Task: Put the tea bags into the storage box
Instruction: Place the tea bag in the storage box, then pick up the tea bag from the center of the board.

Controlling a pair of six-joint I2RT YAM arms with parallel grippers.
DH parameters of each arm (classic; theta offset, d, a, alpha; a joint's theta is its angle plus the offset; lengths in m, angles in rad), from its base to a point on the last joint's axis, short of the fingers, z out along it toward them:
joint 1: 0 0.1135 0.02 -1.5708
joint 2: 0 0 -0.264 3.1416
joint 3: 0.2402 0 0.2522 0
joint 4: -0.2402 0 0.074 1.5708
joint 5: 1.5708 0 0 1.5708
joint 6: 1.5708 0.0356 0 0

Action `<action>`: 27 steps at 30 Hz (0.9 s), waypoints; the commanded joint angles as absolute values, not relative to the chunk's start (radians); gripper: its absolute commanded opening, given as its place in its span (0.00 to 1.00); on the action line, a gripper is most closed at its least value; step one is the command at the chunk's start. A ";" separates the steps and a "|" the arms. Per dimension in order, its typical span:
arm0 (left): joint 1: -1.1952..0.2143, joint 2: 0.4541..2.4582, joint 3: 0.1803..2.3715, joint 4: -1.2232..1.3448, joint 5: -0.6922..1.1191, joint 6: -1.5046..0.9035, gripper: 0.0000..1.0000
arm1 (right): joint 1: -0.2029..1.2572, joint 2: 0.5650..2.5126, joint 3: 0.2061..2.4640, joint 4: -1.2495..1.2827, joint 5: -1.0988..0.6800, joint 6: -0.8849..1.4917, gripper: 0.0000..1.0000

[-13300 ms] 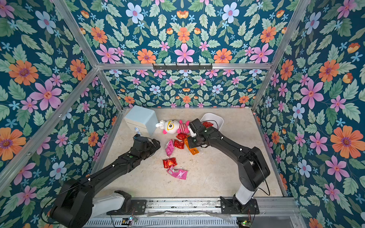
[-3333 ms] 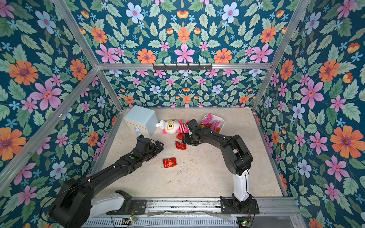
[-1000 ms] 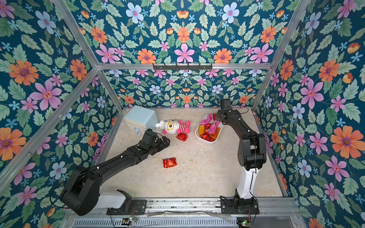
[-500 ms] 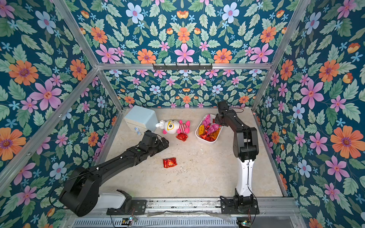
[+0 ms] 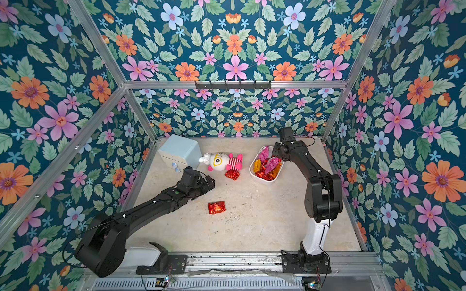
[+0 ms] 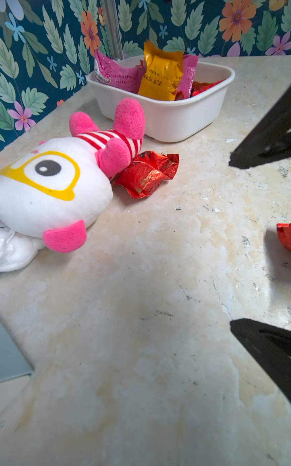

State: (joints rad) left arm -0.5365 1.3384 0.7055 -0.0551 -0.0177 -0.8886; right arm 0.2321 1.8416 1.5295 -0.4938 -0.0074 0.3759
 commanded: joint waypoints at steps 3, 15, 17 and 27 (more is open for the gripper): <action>-0.535 1.325 0.701 -0.044 -0.054 -0.889 0.99 | 0.344 1.769 1.407 -0.369 -0.175 0.475 0.55; -0.525 1.294 0.666 -0.023 -0.065 -0.910 0.99 | 0.561 1.865 1.336 -0.222 -0.264 0.636 0.59; -0.523 1.281 0.657 -0.026 -0.068 -0.913 0.99 | 0.575 1.901 1.339 -0.207 -0.281 0.650 0.58; -0.517 1.238 0.624 -0.043 -0.088 -0.924 0.99 | 0.601 2.036 1.383 -0.193 -0.283 0.666 0.55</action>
State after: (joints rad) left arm -0.5190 1.2411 0.6235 -0.0414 -0.0757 -0.9176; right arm 0.5987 2.0212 1.3705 -0.2089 -0.2867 0.6567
